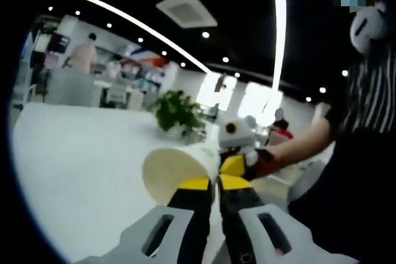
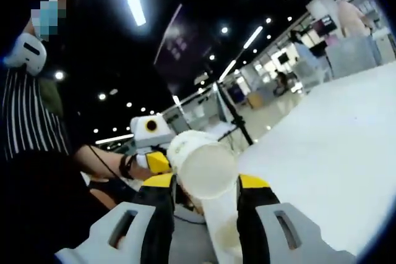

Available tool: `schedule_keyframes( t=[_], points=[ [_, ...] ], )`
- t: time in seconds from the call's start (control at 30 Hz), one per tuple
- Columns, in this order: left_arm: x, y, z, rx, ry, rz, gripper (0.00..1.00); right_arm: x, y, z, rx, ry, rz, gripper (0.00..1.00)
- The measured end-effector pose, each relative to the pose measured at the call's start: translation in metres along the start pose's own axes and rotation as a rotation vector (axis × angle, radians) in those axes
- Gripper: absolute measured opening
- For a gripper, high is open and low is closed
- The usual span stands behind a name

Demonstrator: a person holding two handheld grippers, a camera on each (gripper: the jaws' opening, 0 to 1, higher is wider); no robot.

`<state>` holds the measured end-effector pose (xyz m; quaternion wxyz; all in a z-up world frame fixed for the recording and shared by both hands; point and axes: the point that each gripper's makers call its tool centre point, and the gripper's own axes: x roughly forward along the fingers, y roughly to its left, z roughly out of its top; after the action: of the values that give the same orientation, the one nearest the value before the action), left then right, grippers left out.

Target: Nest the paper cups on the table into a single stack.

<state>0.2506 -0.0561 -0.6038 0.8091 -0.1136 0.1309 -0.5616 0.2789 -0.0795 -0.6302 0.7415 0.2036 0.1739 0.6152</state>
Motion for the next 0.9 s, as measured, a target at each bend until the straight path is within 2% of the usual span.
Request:
schedule_keyframes(
  t=[0.07, 0.37, 0.6, 0.77, 0.9],
  points=[
    [0.001, 0.002, -0.002, 0.047, 0.021, 0.020, 0.00, 0.001, -0.002, -0.002, 0.008, 0.012, -0.009, 0.35],
    [0.002, 0.004, 0.002, 0.033, 0.019, 0.018, 0.00, 0.000, -0.004, 0.001, -0.021, 0.004, -0.018, 0.34],
    [0.002, 0.007, 0.000, 0.035, 0.030, 0.029, 0.00, -0.011, -0.008, 0.005, -0.058, -0.013, -0.050, 0.33],
    [0.000, 0.007, -0.001, 0.042, 0.037, 0.032, 0.00, -0.022, -0.017, 0.007, -0.082, -0.023, -0.097, 0.35],
    [-0.003, 0.008, -0.001, 0.038, 0.036, 0.042, 0.00, -0.029, -0.027, 0.008, -0.112, -0.026, -0.153, 0.41]
  ],
)
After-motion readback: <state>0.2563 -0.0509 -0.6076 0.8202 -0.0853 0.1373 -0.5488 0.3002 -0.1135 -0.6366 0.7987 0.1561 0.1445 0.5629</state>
